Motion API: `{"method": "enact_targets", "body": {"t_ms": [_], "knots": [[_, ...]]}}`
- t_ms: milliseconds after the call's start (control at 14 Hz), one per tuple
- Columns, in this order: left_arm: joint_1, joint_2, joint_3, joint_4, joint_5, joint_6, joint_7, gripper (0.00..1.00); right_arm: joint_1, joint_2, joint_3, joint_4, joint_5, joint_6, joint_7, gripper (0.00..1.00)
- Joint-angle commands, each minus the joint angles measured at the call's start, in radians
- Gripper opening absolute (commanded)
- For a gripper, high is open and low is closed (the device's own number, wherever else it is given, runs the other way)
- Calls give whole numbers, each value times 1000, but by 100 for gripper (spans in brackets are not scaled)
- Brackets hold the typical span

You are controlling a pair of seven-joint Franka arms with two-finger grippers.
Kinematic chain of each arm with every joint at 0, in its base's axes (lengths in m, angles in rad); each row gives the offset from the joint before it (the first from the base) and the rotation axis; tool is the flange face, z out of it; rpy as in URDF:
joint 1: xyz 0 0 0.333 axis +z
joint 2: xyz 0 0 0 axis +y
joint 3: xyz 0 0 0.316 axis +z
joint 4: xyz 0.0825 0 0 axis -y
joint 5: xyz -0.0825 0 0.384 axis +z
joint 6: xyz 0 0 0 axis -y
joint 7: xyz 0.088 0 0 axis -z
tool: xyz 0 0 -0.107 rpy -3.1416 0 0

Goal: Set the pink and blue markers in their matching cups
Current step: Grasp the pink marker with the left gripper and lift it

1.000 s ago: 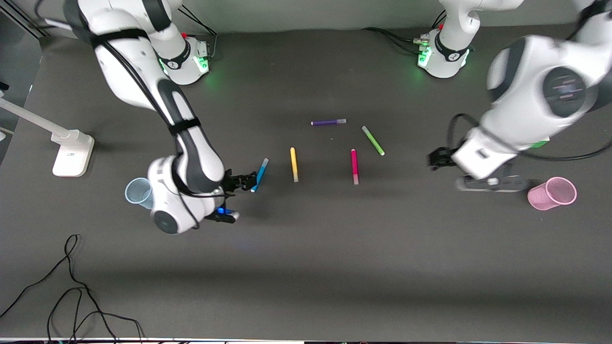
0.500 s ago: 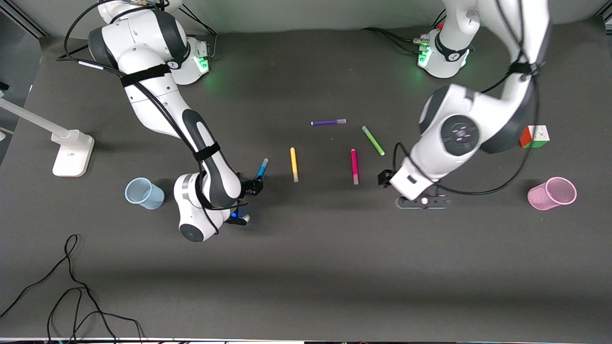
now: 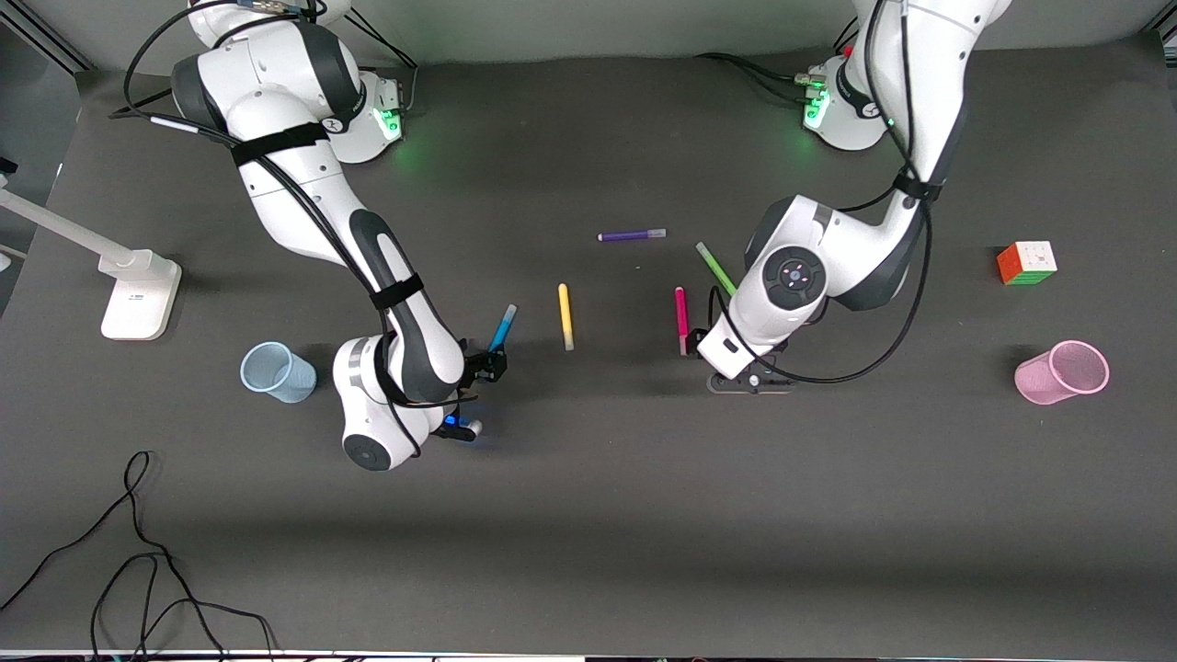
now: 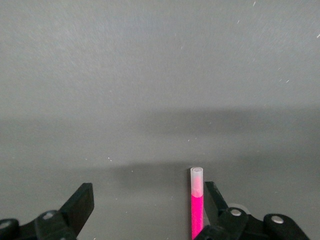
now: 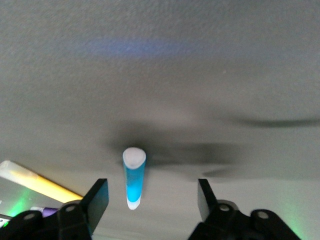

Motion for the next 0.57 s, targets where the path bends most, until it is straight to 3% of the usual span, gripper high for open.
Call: {"method": "enact_targets", "body": {"t_ms": [0,214,286,357,500], "knots": [[-19,22,5,-14,-9,1,-23,98,0,57,-2,79,24,-20,49,82],[-19,65,-38,-14,-9,14,-72,96,0,70,-2,105,24,-31,94,79],[-30,72,-44,-13,-9,17,-92,95,0,71,-2,107,24,-33,111,73],[-42,75,-44,-13,-9,28,-100,95,0,71,-2,107,24,-33,115,61],[-45,79,-44,-14,-11,31,-101,95,0,71,-2,107,21,-33,117,0]]}}
